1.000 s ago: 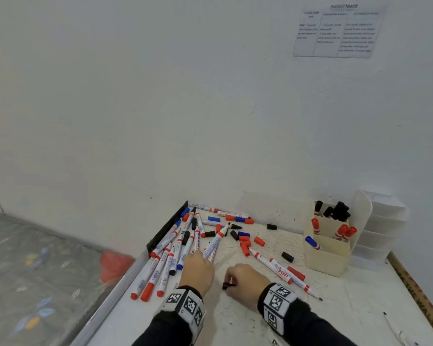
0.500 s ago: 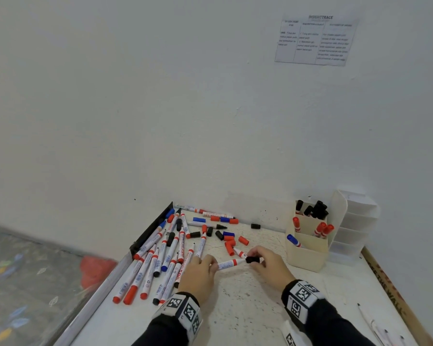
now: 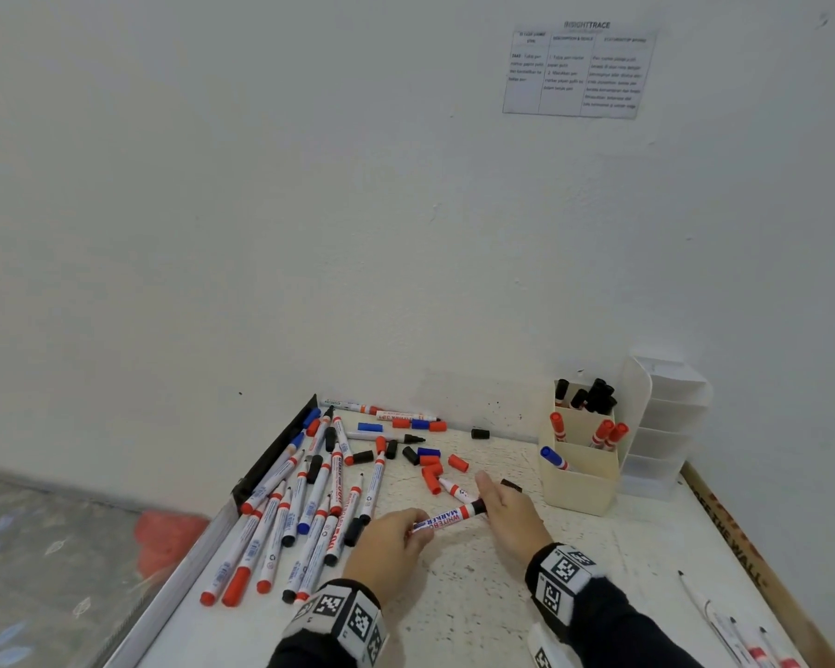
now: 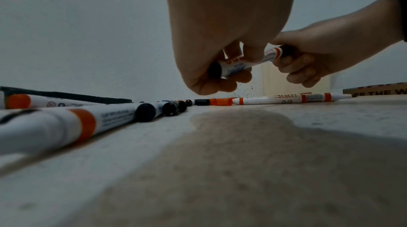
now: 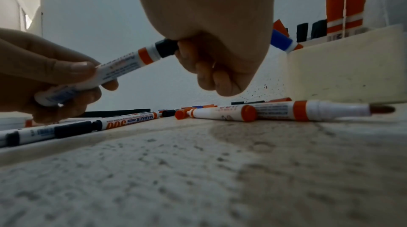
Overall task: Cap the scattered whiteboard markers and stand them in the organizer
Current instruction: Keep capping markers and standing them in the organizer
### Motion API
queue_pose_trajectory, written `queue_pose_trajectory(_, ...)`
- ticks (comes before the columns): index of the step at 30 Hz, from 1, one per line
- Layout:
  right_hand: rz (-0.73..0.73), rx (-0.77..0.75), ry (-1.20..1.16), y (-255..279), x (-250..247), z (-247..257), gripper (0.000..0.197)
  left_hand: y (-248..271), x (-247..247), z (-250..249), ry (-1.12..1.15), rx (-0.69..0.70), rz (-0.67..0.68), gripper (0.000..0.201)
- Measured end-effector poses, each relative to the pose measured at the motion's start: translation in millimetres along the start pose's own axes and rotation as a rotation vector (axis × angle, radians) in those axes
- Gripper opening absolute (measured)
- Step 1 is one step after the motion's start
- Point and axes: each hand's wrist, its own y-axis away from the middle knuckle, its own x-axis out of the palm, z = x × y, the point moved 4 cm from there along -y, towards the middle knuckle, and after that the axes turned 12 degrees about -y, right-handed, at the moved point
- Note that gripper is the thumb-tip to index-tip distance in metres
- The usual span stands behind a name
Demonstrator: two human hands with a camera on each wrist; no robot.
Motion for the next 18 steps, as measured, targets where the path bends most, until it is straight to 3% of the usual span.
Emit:
queue_pose_trajectory(4, 0.076, 0.016, -0.019, -2, 10, 1, 0.040, -2, 2, 5, 0.001, -0.034, 0.027, 0.030)
queue_pose_trajectory(10, 0.076, 0.004, 0.038, -5, 10, 3, 0.043, -1, 6, 6, 0.018, -0.049, 0.059, 0.027)
queue_pose_trajectory(18, 0.089, -0.125, -0.065, -4, 14, 1, 0.040, 8, 9, -1, 0.357, -0.109, 0.316, 0.042)
